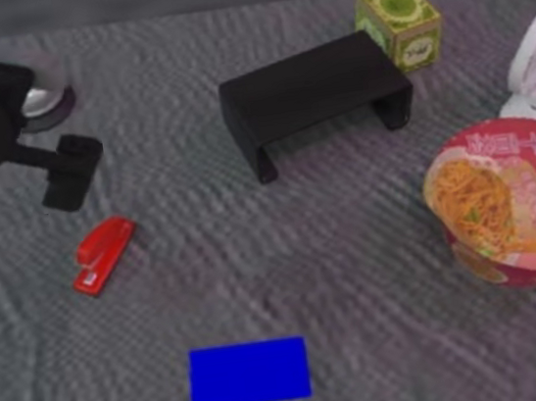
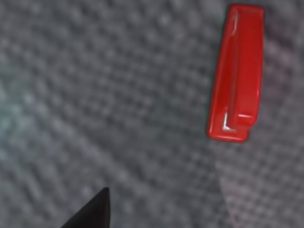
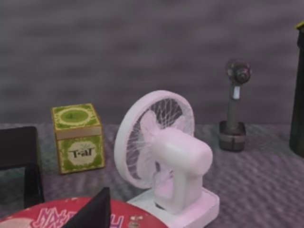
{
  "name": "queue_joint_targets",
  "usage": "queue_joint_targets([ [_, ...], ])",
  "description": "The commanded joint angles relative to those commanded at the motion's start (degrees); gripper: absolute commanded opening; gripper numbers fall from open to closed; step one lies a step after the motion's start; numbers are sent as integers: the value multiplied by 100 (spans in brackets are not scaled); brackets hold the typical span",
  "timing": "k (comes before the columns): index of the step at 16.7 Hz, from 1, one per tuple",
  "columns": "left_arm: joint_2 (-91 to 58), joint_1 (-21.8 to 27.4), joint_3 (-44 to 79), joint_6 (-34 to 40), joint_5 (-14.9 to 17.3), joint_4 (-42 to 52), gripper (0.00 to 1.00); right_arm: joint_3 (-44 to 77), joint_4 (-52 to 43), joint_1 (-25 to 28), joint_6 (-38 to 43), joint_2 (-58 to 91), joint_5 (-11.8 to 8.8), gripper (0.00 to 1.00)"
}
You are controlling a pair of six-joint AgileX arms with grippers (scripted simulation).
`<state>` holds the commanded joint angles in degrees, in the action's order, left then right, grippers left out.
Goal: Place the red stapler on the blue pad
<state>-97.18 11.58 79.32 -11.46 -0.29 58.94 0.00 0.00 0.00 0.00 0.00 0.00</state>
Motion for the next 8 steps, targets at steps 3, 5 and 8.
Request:
queue_joint_targets([
  [3,-1123,133,975,-130,-1,650,100,0,0,0,0,0,0,100],
  [5,-1617,195,1420,-190,-1,938,100,0,0,0,0,0,0,100],
  [8,-1914,235,1730,-230,0,1123,100,0,0,0,0,0,0,100],
])
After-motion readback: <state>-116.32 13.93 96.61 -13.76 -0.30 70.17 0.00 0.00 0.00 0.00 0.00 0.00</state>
